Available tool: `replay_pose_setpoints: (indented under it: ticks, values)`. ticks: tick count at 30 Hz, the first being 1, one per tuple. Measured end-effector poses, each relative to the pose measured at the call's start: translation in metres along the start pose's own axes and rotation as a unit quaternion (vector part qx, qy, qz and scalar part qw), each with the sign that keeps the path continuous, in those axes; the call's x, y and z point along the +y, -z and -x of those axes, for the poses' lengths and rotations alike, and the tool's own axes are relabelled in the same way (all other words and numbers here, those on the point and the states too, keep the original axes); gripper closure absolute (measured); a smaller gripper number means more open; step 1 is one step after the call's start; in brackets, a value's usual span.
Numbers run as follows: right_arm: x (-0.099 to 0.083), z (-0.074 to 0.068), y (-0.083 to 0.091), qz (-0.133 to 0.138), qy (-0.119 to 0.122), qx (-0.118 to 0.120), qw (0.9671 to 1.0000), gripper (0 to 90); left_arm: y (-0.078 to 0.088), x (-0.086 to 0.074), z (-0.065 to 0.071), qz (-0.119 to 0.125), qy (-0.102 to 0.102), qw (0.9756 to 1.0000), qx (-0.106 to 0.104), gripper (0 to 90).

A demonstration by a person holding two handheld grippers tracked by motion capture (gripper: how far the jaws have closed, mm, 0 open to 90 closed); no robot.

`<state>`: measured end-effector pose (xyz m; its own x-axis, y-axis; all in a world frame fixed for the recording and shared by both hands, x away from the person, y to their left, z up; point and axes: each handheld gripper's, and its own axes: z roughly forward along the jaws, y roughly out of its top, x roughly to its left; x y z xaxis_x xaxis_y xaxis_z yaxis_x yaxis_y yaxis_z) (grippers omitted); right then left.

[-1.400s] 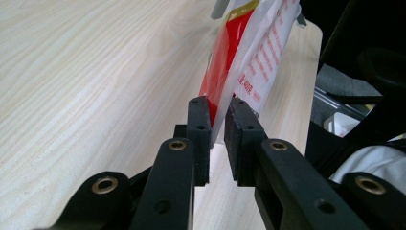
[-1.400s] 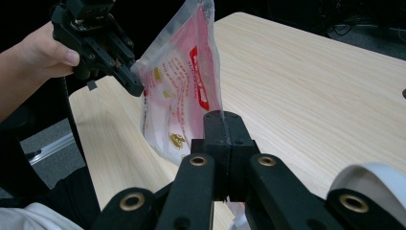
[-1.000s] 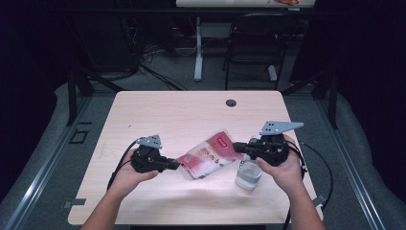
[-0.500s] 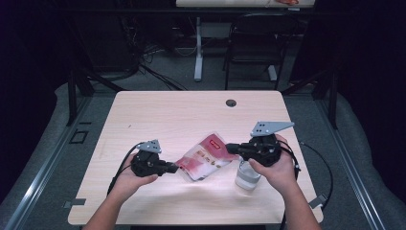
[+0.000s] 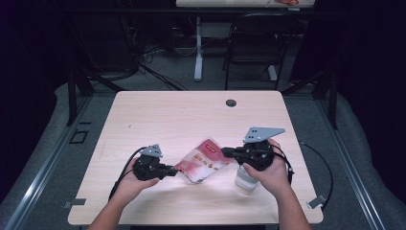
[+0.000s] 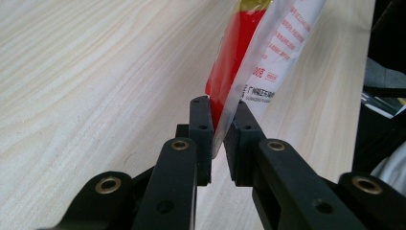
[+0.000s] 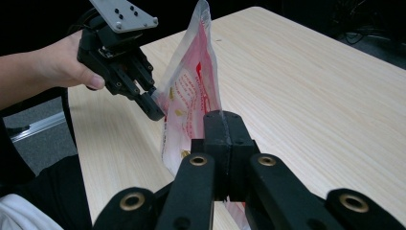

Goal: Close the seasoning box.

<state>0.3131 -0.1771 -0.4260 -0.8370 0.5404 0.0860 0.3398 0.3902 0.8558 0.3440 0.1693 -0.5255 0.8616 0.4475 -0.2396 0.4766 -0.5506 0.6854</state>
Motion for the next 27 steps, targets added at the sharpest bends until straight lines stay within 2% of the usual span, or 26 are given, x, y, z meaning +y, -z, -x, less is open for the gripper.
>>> replay_pose_setpoints:
  ticks: [5,8,11,15,17,18,24,27]
  values:
    - [-0.002,-0.002,-0.003,-0.009,0.015,0.000,0.9998,90.0,-0.004,-0.004,-0.002,-0.001,0.008,1.0000,0.000,79.4]
    - [-0.002,-0.002,-0.002,-0.007,0.020,0.007,0.9997,90.0,-0.002,-0.005,-0.004,0.005,0.013,0.9998,-0.012,75.9]
    - [-0.002,-0.002,-0.002,-0.006,0.024,0.010,0.9996,90.0,-0.001,-0.006,-0.004,0.008,0.018,0.9998,-0.009,72.4]
    - [-0.001,-0.003,-0.002,-0.005,0.025,0.010,0.9996,90.0,0.004,-0.007,-0.002,0.008,0.012,0.9999,-0.007,70.6]
    - [-0.002,-0.003,-0.002,-0.004,0.025,0.010,0.9996,90.0,0.007,-0.007,-0.001,0.011,0.010,0.9999,0.006,68.8]
    - [-0.001,-0.003,-0.002,-0.006,0.027,0.010,0.9996,90.0,0.009,-0.007,-0.002,0.014,0.009,0.9999,0.004,67.9]
    - [0.000,-0.005,-0.004,-0.003,0.027,0.013,0.9995,90.0,0.018,-0.002,0.000,0.034,0.001,0.9994,0.003,68.3]
    - [0.000,-0.005,-0.004,-0.003,0.027,0.015,0.9995,90.0,0.019,0.000,0.002,0.039,-0.005,0.9992,0.011,71.0]
